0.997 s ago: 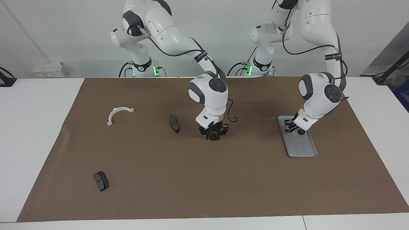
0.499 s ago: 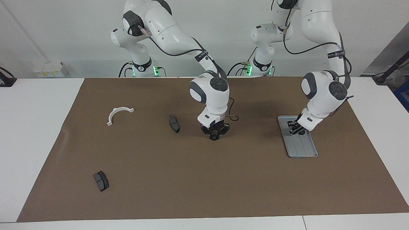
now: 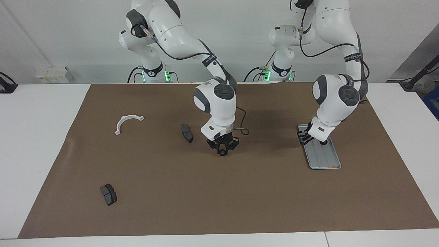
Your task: Place bearing gear from tray to pile
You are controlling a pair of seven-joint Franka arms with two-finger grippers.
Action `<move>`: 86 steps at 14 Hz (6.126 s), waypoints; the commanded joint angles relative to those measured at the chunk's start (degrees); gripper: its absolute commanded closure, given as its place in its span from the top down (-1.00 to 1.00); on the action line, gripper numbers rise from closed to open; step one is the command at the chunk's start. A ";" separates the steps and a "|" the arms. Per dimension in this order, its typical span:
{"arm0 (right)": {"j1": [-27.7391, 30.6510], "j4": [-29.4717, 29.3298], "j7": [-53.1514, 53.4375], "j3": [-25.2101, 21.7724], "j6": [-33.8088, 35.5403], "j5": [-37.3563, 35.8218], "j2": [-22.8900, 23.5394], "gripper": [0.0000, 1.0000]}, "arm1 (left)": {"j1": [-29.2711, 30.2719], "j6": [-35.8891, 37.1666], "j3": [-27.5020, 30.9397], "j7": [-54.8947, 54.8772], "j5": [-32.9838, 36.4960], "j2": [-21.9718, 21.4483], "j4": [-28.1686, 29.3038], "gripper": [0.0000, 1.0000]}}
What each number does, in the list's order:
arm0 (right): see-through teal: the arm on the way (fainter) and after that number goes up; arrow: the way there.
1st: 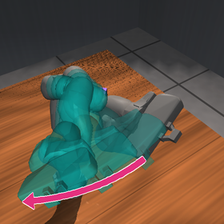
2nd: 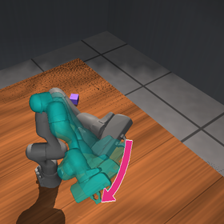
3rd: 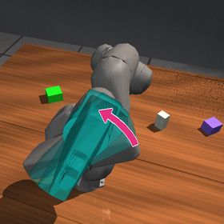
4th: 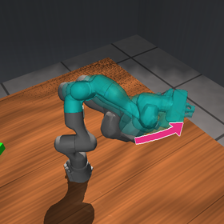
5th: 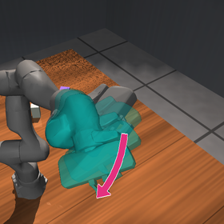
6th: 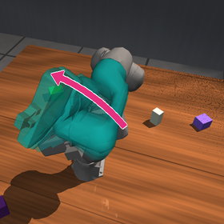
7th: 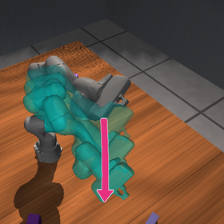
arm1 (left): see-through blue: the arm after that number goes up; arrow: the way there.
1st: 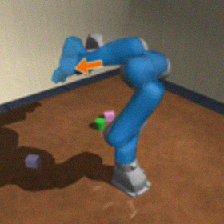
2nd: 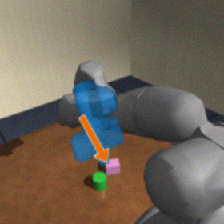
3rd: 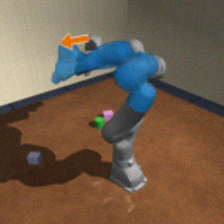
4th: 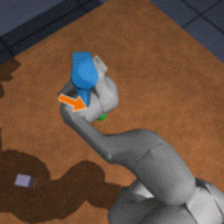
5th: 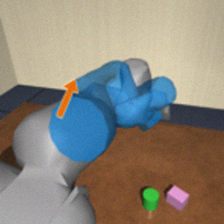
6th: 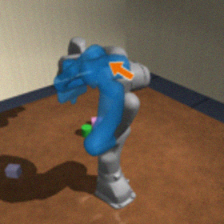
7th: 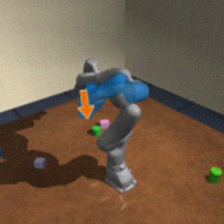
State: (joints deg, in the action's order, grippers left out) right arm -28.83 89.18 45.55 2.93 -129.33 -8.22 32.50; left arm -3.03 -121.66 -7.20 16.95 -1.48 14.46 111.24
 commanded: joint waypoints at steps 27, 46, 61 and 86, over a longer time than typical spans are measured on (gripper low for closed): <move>32.70 31.76 -41.25 0.76 -12.01 6.64 -18.79 1.00 | -14.66 -1.51 1.22 30.30 -12.58 -3.28 -2.25 1.00; -0.61 10.14 -2.75 0.68 -1.71 5.32 -5.88 0.95 | 11.99 -5.07 1.40 -24.25 -0.37 -1.72 5.83 1.00; -4.48 15.32 -1.52 0.77 -2.24 4.88 -6.40 -0.21 | 13.67 -9.04 1.40 -23.90 2.27 0.92 6.54 0.35; 25.31 6.54 -29.38 0.24 -10.77 3.91 0.36 -1.00 | 7.97 -1.32 1.14 -13.11 2.18 1.10 0.39 -0.72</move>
State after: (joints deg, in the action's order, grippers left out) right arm -4.86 99.56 17.58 2.26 -139.35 -4.10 29.56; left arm 7.69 -126.88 -6.32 -1.46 -0.65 15.72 114.08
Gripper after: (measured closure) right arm 0.762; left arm 0.652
